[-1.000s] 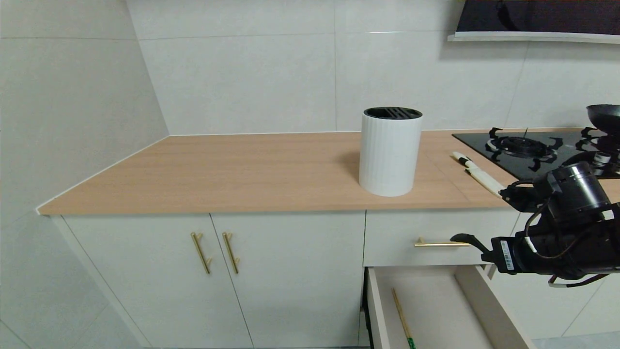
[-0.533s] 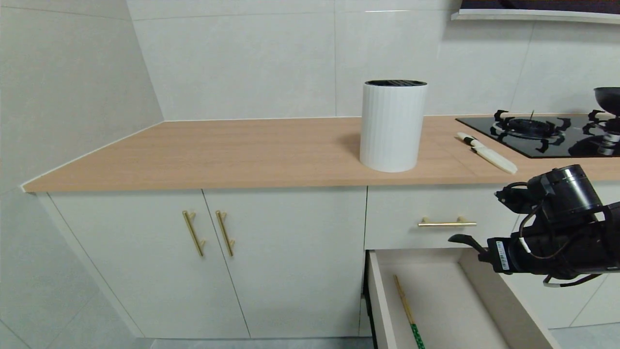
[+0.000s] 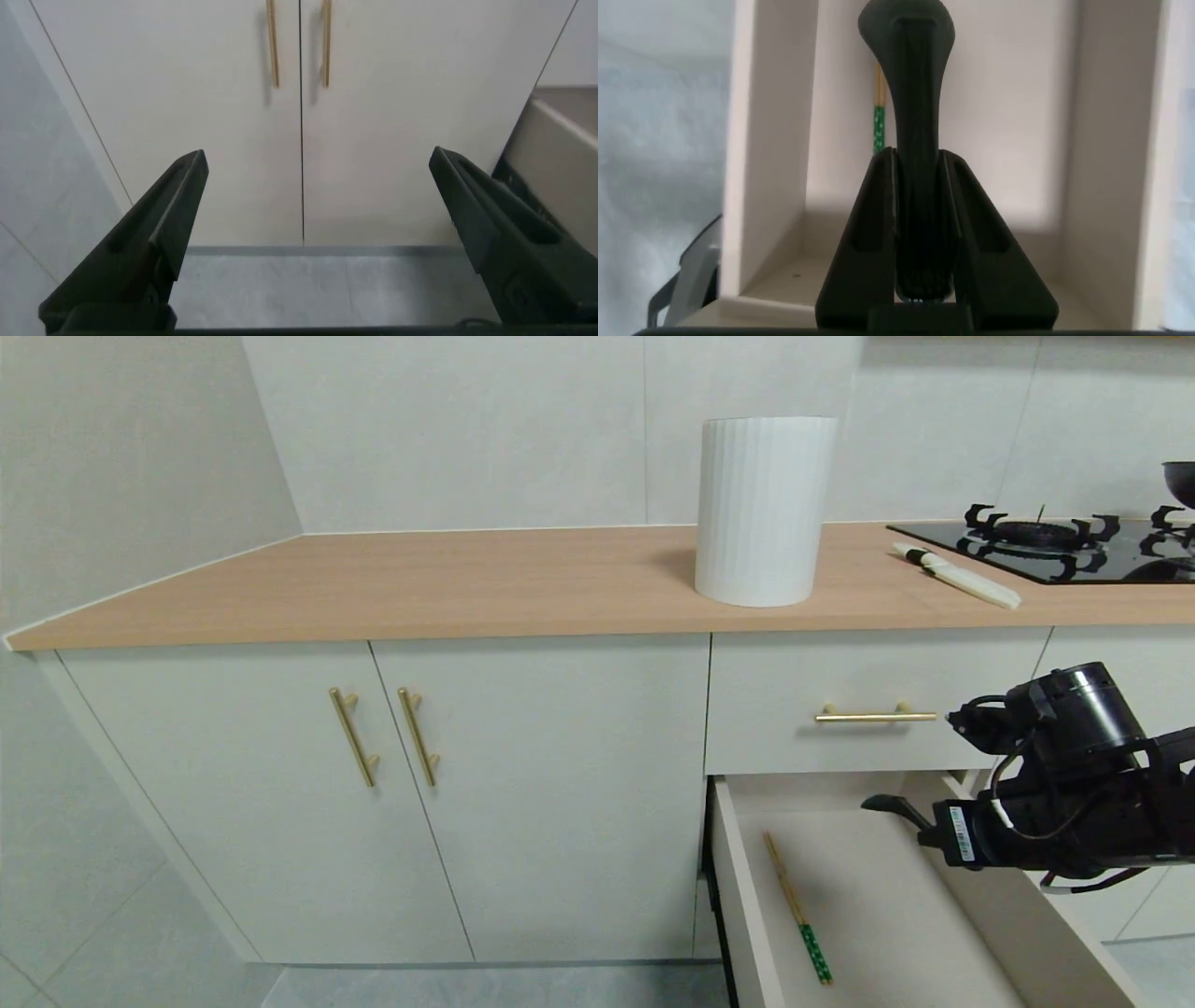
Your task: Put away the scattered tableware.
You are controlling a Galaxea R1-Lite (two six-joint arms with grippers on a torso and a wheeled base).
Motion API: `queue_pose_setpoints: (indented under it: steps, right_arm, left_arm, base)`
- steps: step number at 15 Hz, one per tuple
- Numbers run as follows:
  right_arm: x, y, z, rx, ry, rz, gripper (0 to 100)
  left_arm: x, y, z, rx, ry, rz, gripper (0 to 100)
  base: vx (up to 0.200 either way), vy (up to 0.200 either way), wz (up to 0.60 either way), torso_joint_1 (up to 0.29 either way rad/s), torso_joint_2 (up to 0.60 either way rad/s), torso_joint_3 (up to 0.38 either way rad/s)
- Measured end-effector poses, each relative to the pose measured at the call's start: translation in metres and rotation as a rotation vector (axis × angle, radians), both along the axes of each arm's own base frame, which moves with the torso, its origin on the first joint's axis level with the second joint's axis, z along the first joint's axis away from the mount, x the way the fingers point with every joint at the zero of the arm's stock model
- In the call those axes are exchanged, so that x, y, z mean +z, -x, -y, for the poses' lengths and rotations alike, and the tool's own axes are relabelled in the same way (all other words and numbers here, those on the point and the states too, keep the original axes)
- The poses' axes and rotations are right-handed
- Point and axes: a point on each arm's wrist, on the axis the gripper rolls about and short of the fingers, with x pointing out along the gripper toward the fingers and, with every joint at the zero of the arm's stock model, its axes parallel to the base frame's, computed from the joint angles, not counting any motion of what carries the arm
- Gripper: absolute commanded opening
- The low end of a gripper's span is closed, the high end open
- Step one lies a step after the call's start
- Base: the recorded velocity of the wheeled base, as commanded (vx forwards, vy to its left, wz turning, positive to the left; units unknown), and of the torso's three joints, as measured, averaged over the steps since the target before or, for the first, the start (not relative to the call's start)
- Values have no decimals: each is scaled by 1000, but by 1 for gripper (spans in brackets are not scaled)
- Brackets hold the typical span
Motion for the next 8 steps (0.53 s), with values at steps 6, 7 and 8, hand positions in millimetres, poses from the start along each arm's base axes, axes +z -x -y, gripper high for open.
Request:
queue_pose_setpoints:
  steps: [6,7,8]
  right_arm:
    - [-4,-2,-1,-1,5,-15,0]
    - [-5,-3,-1,0,5,-20,0]
    - [-6,-4,-1,0,5,-20,0]
  left_arm:
    - [0,0,0,0,0,0,100]
    - [0,0,0,0,0,0,100]
    - [0,0,0,0,0,0,100]
  base:
    - [0,0,0,-10,29,19]
    - [0,0,0,0,0,0]
    - [0,0,0,0,0,0]
